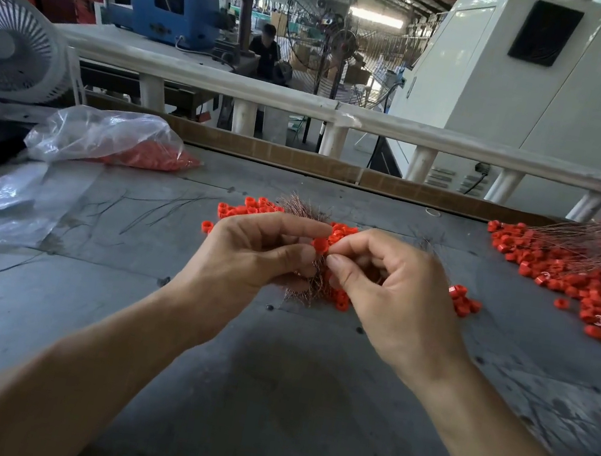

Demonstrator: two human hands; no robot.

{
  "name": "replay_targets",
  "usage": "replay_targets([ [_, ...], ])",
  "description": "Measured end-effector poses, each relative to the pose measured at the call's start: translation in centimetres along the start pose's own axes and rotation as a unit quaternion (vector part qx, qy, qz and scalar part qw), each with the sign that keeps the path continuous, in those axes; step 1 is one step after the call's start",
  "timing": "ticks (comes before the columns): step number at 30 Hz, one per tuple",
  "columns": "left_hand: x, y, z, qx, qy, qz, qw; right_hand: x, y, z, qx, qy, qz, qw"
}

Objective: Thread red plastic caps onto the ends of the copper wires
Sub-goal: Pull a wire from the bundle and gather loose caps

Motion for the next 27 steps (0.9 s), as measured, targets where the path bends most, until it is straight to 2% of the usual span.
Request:
replay_targets([
  [11,0.06,0.02,0.01,0.026,0.017,-0.048,0.998,-0.15,0.22,-0.05,-0.008,-0.014,0.035,0.999],
  [27,0.13,-0.28,0.16,0.056,0.018,-0.064,0.996,-0.09,0.64,0.02,-0.019,-0.018,0.056,0.998],
])
Point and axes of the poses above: each hand's wrist, its own z-axis towards the middle knuckle, its own x-axis out of the back of the hand, y = z × x, the point moved 4 cm from there along z, towards the middle knuckle, and after that the axes turned 1 degree about z, right-handed, at the moved point
